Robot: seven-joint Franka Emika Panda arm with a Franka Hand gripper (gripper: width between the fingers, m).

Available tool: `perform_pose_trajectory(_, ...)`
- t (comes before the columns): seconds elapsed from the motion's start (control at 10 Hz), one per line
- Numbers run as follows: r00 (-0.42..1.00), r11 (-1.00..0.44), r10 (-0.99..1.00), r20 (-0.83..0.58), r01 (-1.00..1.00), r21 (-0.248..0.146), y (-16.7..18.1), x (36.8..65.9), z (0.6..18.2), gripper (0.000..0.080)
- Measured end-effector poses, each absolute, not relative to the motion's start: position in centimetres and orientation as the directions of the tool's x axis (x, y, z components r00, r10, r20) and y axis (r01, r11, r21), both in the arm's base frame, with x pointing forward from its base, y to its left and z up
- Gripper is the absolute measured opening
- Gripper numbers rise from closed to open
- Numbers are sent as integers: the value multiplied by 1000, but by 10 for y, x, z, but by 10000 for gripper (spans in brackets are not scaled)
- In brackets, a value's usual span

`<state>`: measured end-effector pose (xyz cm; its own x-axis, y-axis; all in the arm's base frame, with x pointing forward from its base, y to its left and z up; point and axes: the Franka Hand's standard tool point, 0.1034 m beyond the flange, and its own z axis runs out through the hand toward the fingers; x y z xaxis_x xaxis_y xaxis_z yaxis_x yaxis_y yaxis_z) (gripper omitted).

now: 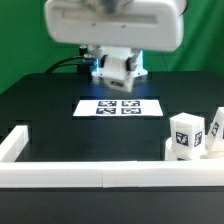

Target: Assemble stool

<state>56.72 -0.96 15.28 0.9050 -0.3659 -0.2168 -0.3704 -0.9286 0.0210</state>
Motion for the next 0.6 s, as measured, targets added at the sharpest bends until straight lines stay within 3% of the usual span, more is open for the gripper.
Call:
perform_pose_trajectory(0.2,909,-911,-410,-80,-412,-8,32,573,162,324)
perform_pose_trajectory(0.3,916,-918,-396,-67,-397,-8,37,575,165,324)
perform_pose_trajectory(0.6,909,-921,-389,147,-382,-75,51,586,161,324)
